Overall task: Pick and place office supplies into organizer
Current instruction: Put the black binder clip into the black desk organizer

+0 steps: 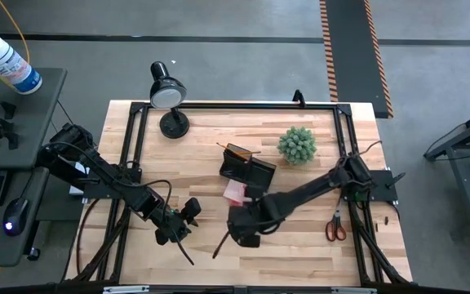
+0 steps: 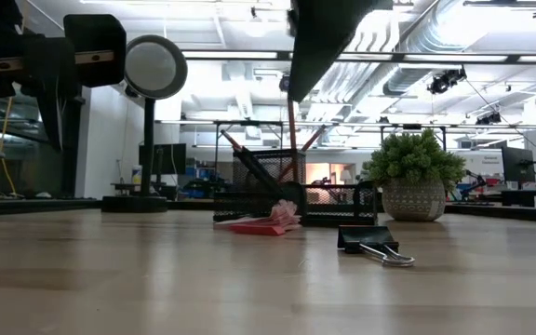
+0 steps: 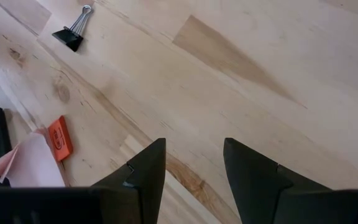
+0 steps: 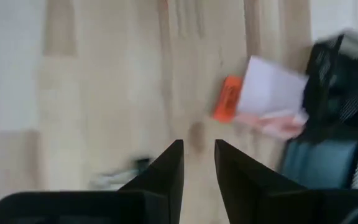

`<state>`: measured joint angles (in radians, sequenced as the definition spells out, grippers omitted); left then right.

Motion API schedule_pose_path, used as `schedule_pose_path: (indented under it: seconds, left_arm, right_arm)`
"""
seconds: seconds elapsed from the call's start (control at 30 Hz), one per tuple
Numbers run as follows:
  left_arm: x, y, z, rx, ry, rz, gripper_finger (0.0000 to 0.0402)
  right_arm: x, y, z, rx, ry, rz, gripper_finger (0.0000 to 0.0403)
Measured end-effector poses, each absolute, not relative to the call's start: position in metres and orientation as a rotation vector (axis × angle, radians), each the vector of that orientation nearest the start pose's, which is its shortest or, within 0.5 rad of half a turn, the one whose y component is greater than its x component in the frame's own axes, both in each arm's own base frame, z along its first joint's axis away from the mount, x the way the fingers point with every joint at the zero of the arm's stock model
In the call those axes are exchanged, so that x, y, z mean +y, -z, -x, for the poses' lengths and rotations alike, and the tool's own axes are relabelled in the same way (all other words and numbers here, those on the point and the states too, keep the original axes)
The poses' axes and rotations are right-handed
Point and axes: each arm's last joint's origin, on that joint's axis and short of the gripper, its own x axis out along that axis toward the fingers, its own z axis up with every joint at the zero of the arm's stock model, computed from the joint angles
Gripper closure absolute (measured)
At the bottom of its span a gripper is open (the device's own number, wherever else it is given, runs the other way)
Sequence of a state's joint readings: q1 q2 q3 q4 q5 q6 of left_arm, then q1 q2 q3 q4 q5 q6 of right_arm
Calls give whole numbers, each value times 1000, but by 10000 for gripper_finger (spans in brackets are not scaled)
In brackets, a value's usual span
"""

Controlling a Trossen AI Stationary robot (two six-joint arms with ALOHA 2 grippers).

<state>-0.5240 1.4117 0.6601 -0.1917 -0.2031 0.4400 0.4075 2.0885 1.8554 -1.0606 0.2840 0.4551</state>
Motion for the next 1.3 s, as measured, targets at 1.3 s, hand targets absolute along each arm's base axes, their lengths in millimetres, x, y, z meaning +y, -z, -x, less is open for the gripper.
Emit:
schedule_pose_path:
  seconds: [1.3]
  left_arm:
    - [-121,-162,-222,835,500,-757,252]
  right_arm:
    - [187,-201,-377,1338,790,-843,292]
